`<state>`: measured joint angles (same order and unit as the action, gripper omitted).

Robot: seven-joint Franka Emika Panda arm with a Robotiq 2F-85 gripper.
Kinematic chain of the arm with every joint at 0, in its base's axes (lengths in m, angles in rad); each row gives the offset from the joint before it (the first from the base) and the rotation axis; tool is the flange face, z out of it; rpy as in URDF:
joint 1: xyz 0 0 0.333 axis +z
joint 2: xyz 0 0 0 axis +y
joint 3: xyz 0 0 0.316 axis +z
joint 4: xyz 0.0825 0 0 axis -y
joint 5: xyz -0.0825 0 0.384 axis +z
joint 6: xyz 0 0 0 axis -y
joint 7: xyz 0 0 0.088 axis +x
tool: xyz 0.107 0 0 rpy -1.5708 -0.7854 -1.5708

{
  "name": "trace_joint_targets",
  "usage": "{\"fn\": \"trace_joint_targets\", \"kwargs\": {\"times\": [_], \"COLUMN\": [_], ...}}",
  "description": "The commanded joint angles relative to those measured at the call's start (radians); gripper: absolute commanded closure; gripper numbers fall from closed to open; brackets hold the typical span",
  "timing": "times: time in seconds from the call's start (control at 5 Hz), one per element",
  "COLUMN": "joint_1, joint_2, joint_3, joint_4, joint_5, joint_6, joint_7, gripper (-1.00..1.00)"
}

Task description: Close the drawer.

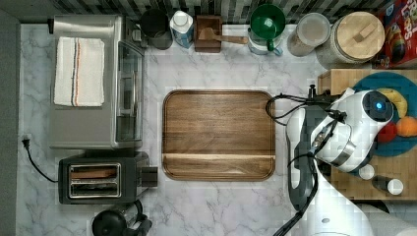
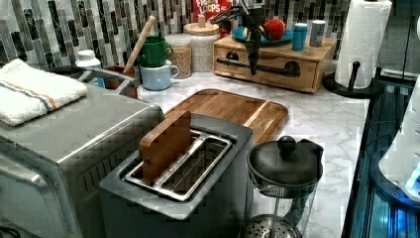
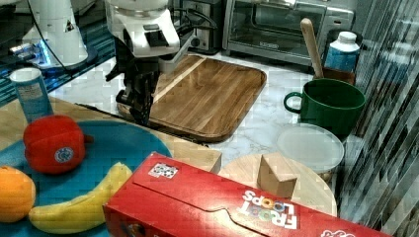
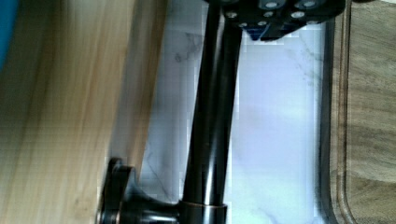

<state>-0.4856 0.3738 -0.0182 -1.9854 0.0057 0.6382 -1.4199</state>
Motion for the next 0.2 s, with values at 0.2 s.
{"fn": "trace_joint_targets", "kwargs": {"times": [0.2], "joint_1": [-0.065], "joint_2": [-0.005], "joint_3": [-0.07], "joint_4": [0.115], "joint_5": [-0.014], "joint_6": [0.056], "joint_7": [0.003], "gripper": [1.0]}}
